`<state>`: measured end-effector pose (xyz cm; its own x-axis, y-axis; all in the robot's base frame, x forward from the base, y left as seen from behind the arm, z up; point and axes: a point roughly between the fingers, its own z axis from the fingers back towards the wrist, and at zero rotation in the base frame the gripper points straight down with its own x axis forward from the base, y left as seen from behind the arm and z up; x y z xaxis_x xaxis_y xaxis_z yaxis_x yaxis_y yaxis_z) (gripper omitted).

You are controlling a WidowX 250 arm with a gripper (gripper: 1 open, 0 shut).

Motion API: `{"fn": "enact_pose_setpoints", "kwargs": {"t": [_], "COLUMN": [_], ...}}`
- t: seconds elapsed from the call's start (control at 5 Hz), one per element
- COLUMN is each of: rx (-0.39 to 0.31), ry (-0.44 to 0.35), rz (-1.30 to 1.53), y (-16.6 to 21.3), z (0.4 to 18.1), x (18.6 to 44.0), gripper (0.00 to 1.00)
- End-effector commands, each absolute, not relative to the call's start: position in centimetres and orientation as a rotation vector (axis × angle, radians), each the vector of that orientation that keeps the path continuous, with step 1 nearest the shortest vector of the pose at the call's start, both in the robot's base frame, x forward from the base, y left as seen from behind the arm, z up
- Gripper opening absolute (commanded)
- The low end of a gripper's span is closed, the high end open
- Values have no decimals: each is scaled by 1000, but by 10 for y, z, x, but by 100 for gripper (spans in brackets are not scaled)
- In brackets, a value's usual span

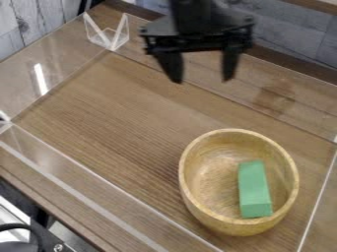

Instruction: Put green object into wooden bowl

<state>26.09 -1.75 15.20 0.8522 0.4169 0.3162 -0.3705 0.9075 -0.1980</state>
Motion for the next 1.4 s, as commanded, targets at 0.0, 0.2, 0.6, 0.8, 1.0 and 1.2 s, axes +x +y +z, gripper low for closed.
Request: {"fn": "enact_pose_setpoints", "kwargs": {"t": [0.0, 0.2, 0.6, 0.8, 1.0, 1.2], "rx": [-106, -66, -15, -4, 7, 7], "ry": [-428, -437, -419, -405, -398, -405], "rz": [339, 344, 351, 323, 340, 360], "y": [-2, 4, 10, 7, -5, -19], "z": [151, 143, 135, 133, 130, 134], "x": [262, 264, 266, 266, 267, 273], "gripper": [100, 100, 100, 100, 100, 100]}}
